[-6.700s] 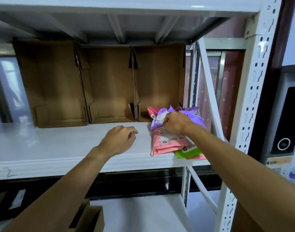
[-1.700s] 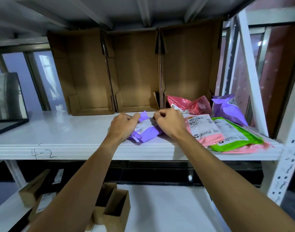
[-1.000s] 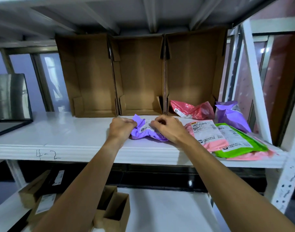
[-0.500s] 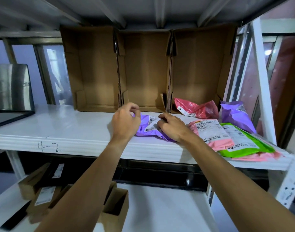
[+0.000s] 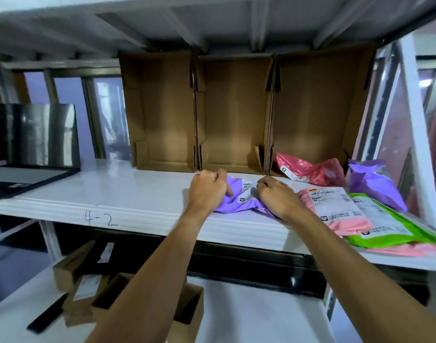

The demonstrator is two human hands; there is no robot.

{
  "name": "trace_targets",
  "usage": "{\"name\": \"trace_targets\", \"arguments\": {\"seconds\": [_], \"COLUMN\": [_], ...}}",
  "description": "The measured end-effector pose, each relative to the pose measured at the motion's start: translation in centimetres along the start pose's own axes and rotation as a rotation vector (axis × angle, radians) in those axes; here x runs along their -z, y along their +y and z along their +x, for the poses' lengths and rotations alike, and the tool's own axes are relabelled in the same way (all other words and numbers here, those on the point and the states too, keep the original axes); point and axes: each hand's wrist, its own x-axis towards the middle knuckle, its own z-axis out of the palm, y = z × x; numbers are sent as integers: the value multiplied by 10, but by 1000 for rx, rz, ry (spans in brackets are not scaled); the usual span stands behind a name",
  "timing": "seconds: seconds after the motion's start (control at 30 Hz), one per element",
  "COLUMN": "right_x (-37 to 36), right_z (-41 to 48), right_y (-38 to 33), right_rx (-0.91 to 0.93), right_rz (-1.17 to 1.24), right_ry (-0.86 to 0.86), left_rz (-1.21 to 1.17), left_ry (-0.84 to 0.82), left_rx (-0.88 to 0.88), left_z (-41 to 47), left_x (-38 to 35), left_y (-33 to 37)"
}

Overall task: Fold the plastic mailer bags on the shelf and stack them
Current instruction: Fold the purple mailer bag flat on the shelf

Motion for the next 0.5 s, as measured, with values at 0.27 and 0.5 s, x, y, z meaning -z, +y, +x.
{"name": "trace_targets", "arguments": {"seconds": [0.27,0.5], "right_x": [7,2], "right_z": [0,-7], "right_y": [-2,-4], "right_rx": [-58,32], "right_rz": [15,-170], "right_ry": [145,56], "left_rz": [329,590], "left_ry": [44,20], "left_rx": [-173,-657], "left_z": [5,-10], "left_x": [-12,-26], "left_y": [-5,1]}}
